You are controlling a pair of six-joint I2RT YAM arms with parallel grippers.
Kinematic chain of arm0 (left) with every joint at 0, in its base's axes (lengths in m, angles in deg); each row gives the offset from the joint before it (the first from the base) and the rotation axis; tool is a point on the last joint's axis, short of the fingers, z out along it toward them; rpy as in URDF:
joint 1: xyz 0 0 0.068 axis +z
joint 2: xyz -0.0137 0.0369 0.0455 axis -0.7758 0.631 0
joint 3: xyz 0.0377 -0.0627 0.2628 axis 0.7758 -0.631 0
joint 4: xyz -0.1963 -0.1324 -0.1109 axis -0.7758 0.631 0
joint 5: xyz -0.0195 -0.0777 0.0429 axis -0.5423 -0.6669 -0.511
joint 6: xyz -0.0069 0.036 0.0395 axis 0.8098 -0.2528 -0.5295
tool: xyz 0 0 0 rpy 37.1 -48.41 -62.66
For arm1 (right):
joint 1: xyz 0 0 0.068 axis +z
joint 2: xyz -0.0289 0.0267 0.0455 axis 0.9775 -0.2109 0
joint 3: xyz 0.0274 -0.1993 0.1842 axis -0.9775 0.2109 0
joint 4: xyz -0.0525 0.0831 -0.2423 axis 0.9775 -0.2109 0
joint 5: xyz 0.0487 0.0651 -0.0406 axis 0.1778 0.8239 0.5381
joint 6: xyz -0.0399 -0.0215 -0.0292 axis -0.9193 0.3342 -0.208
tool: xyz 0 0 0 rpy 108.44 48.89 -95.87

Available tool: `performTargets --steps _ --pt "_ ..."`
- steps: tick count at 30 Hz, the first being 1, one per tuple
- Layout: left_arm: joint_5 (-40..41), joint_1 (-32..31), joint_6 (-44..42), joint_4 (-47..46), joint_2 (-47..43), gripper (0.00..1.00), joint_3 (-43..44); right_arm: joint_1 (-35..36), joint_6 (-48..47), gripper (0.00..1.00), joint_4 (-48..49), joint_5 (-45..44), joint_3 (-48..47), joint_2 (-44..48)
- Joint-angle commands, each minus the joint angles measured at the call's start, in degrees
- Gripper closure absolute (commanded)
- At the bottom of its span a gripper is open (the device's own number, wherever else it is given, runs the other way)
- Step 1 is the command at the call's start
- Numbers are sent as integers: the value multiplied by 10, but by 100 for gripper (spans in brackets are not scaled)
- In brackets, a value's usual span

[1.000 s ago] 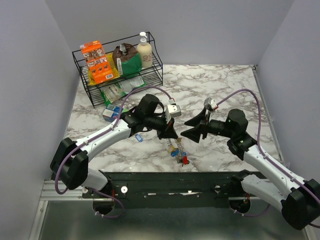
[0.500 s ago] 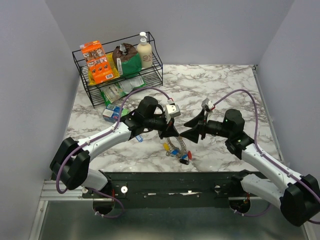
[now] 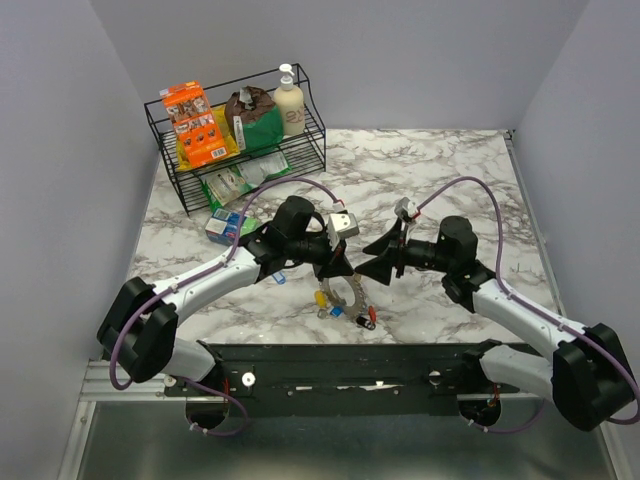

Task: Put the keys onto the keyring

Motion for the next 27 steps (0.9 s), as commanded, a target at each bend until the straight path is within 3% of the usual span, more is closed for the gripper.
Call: performTargets --steps 1,9,23,27 --pt "-12 -3 -14 6 -18 100 3 2 -3 25 44 33 5 -23" --pt "-33 -3 -14 2 -52 100 1 2 -2 35 56 97 -2 -28" --pt "-54 -3 5 -19 -68 100 -8 2 25 38 97 163 -8 -64" --pt "-55 -3 7 -23 -67 100 -8 2 32 49 108 169 -8 -80"
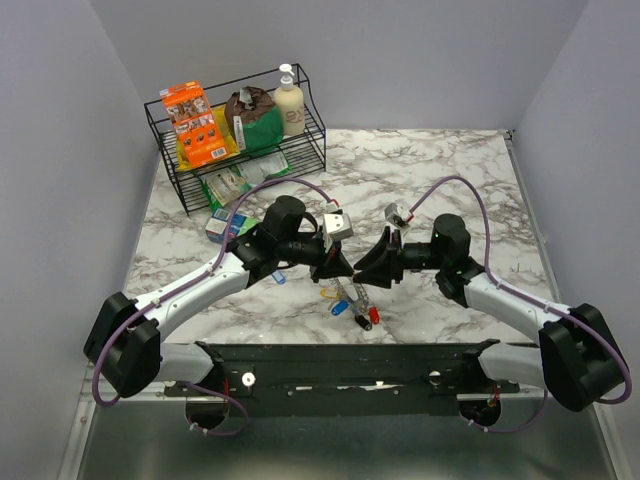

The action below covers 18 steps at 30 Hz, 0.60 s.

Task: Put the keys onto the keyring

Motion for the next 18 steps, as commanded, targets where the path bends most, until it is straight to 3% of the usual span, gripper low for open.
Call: performTargets --steps 1,8,12,18 --pt "-26 -3 7 -26 -9 100 -1 2 10 49 34 26 -8 -16" --pt "-36 -3 6 -19 -5 100 4 2 23 58 51 23 -11 -26" --pt "-39 -3 6 -15 -2 100 7 2 29 81 54 24 -17 -30" --pt "-38 -3 2 -2 -5 100 12 2 29 100 55 25 -15 -29"
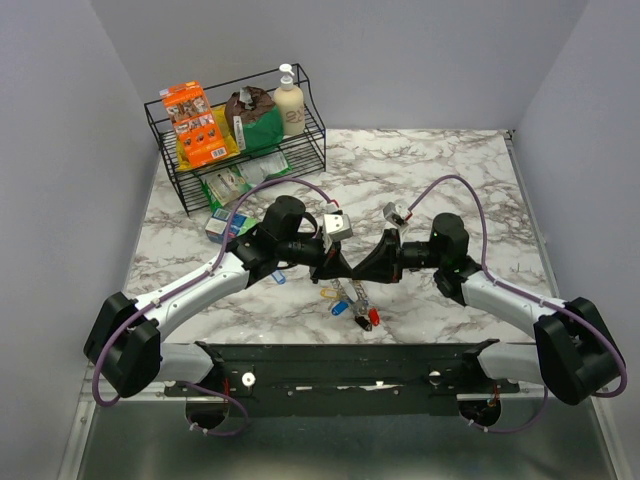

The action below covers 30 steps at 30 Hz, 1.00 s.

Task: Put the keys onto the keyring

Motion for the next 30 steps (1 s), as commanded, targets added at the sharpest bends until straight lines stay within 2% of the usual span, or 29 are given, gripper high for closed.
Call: performTargets --steps 1,10,16,23,30 --pt "-26 -3 -2 -4 -4 100 13 2 1 100 25 8 -12 -1" --pt "-16 -3 -6 12 -9 100 7 2 0 100 40 19 0 13" --pt "15 -3 -1 16 -19 85 -3 2 4 100 54 21 9 15" --pt "52 -3 7 17 -34 63 -20 2 15 100 83 21 23 14" --pt "57 -3 15 2 -38 60 -34 2 20 100 95 21 25 5"
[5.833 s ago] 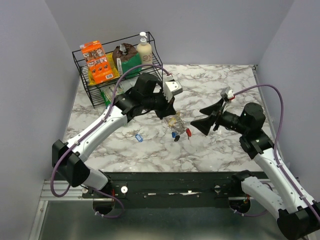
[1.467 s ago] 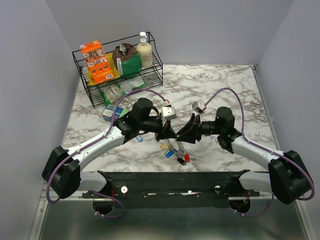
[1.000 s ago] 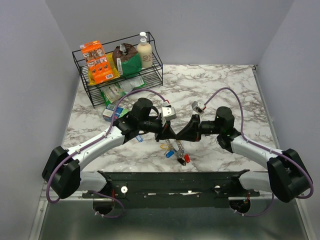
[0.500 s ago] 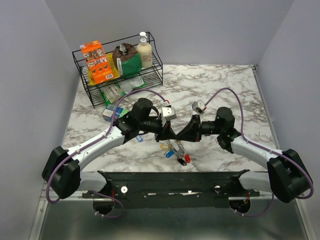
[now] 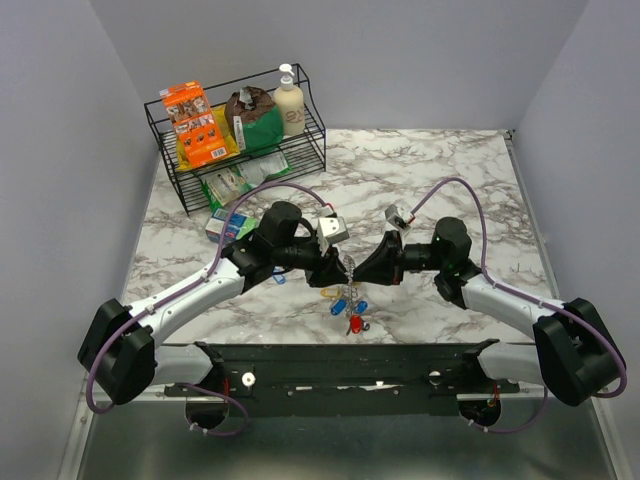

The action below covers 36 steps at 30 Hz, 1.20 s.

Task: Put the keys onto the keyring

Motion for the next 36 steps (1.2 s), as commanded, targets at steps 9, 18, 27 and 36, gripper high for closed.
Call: performTargets --steps 9,18,27,36 --pt "0 -3 14 -25 3 64 -7 2 6 99 47 11 11 -4" --pt "62 -1 11 -46 -54 54 -36 2 -2 100 43 12 13 -5" --pt "54 0 -80 -214 -144 35 -161 2 -7 100 41 14 13 -6" --pt "28 3 -127 -250 -115 27 -167 2 -8 100 39 15 12 -5"
